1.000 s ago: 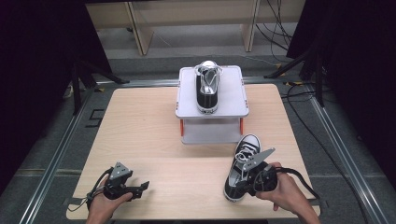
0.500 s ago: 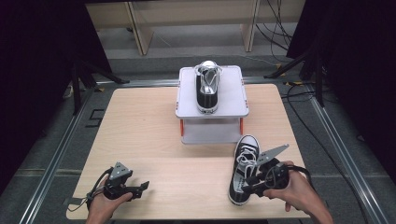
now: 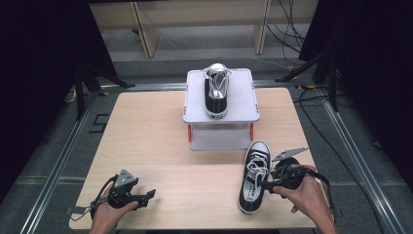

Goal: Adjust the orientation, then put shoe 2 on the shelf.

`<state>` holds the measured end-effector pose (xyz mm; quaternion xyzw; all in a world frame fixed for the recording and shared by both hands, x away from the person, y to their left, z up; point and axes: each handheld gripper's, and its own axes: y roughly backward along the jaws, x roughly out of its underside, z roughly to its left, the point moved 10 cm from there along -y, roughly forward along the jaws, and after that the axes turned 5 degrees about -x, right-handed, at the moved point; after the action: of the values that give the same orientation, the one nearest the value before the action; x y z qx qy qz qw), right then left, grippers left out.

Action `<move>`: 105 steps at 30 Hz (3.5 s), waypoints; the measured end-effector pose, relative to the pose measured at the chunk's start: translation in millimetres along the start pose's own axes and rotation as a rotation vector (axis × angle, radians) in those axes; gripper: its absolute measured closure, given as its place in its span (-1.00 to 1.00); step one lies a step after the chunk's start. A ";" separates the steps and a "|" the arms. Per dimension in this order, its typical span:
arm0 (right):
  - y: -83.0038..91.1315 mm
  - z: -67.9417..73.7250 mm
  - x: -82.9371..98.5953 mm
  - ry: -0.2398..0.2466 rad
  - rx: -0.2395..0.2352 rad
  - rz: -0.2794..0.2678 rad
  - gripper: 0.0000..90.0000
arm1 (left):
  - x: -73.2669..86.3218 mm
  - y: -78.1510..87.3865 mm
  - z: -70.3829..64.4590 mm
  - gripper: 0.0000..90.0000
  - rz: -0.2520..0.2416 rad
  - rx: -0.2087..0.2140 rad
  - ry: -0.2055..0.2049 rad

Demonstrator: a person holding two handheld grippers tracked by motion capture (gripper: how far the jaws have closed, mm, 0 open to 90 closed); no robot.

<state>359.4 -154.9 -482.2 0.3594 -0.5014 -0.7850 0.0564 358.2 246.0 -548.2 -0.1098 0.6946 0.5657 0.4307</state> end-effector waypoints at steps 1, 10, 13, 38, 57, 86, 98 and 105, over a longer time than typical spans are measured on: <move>0.0 0.0 0.0 0.000 0.000 0.000 -0.06 | 0.0 0.0 0.0 -0.59 0.000 0.000 0.000; -19.3 0.0 3.8 0.030 0.009 0.063 0.08 | 0.1 0.0 0.2 -0.59 0.000 0.000 0.000; -17.4 -0.1 4.9 0.079 -0.003 0.073 0.30 | -0.2 0.2 0.1 -0.59 -0.004 0.000 0.000; 15.6 -10.4 10.0 -0.039 -0.080 0.069 0.24 | -2.6 -2.4 0.4 -0.59 0.000 -0.003 0.003; -17.2 -25.8 -13.1 0.024 -0.034 0.231 0.33 | -0.5 -1.3 0.1 -0.59 0.003 0.000 0.005; -14.5 -23.5 -12.2 -0.051 -0.180 0.319 0.87 | 1.5 -0.6 1.0 -0.59 0.004 -0.005 -0.001; 4.1 -15.3 -20.2 -0.010 -0.193 0.323 0.88 | 0.7 -0.3 0.3 -0.59 -0.003 0.000 0.001; 29.7 -10.2 -29.0 0.007 -0.208 0.293 0.88 | 1.5 -0.7 0.6 -0.59 0.005 -0.004 -0.002</move>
<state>378.9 -164.1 -445.4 0.2775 -0.4642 -0.8149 0.2086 358.0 246.8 -549.8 -0.1083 0.6932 0.5684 0.4297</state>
